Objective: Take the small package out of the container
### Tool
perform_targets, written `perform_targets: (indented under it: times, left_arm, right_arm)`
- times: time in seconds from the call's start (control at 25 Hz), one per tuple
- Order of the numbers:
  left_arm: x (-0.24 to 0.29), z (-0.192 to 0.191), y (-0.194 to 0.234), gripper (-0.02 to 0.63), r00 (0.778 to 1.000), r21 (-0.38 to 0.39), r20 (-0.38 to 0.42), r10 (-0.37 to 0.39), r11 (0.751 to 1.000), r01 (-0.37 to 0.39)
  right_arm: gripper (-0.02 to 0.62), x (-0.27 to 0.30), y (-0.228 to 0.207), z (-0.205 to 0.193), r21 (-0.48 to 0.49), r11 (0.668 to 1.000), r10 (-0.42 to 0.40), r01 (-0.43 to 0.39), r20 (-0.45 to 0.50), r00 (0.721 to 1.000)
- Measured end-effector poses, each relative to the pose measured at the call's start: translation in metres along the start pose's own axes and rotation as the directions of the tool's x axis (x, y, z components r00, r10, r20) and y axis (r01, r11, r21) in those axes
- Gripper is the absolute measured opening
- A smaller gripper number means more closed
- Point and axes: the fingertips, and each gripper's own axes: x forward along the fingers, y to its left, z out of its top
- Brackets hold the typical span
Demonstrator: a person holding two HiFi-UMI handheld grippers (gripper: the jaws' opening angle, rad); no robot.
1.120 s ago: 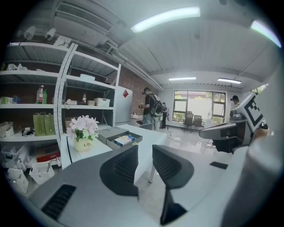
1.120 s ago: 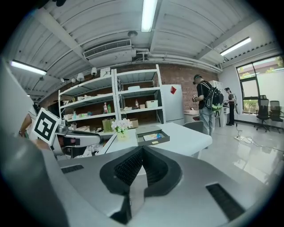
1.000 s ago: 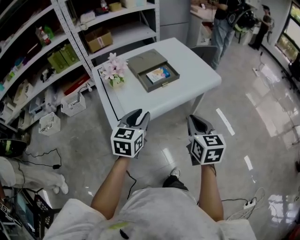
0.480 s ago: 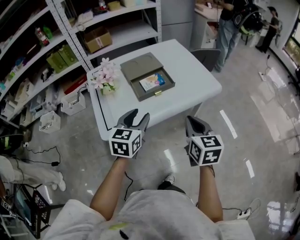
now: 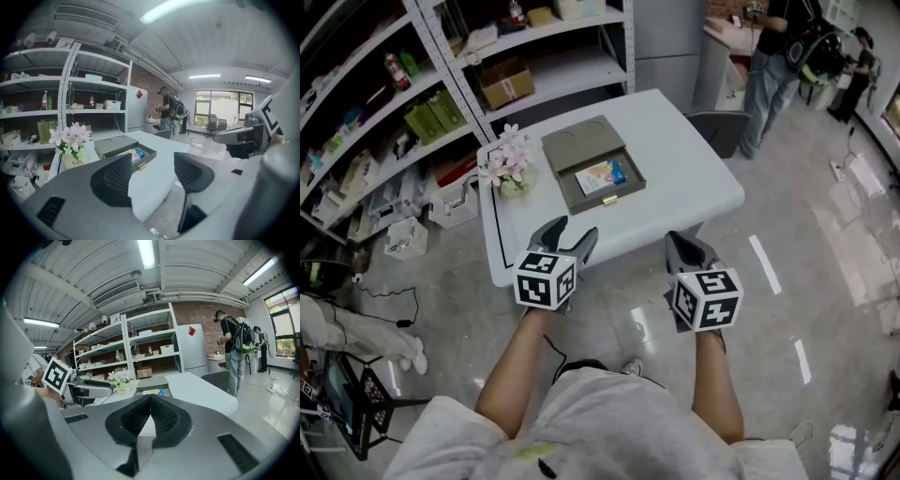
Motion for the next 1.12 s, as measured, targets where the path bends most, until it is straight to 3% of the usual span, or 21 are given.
perform_targets:
  times: [0.6,0.92,1.12]
  left_arm:
    - [0.074,0.017,0.035,0.367,1.0,0.033,-0.027,-0.016,0.999,0.017]
    - [0.134,0.016,0.064,0.395,0.981,0.129,-0.163,-0.103,0.984,0.125]
    - [0.172,0.004,0.077,0.411,0.941,0.186,-0.287,-0.177,0.954,0.236]
  right_arm:
    - [0.006,0.068,-0.029,0.022,-0.047,0.997,0.058,-0.059,-0.019,0.998]
    - [0.006,0.137,-0.039,0.045,-0.053,0.996,0.071,-0.073,-0.049,0.996]
    - [0.006,0.174,-0.046,0.054,-0.057,0.996,0.062,-0.066,-0.073,0.995]
